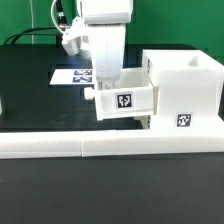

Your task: Assemble drawer

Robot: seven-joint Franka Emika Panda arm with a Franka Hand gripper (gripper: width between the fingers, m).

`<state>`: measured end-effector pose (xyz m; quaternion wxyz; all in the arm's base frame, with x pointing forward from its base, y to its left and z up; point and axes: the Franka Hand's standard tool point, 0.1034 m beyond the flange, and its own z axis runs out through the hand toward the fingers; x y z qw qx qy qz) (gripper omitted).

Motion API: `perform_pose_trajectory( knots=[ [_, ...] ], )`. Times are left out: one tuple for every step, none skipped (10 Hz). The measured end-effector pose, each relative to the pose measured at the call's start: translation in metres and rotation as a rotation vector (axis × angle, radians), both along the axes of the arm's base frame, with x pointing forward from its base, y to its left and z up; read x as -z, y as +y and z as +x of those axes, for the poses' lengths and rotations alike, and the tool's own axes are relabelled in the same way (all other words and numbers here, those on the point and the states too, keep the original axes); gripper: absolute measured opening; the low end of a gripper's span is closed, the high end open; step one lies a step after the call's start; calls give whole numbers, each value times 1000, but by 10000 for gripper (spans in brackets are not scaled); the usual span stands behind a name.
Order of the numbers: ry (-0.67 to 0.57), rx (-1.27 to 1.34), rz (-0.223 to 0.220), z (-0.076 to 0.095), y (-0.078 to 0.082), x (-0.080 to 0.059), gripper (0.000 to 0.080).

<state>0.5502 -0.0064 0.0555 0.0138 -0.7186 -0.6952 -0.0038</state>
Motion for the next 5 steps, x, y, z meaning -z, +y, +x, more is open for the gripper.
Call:
perform_pose_trajectory(
  knots=[
    [2,1,0,0,-1,1,42],
    [3,2,0,-1,-1,1,42],
    [4,3,0,-1,-1,2,42],
    [4,5,0,-1,-1,2,42],
    [2,3,1,-1,4,2,42]
  ],
)
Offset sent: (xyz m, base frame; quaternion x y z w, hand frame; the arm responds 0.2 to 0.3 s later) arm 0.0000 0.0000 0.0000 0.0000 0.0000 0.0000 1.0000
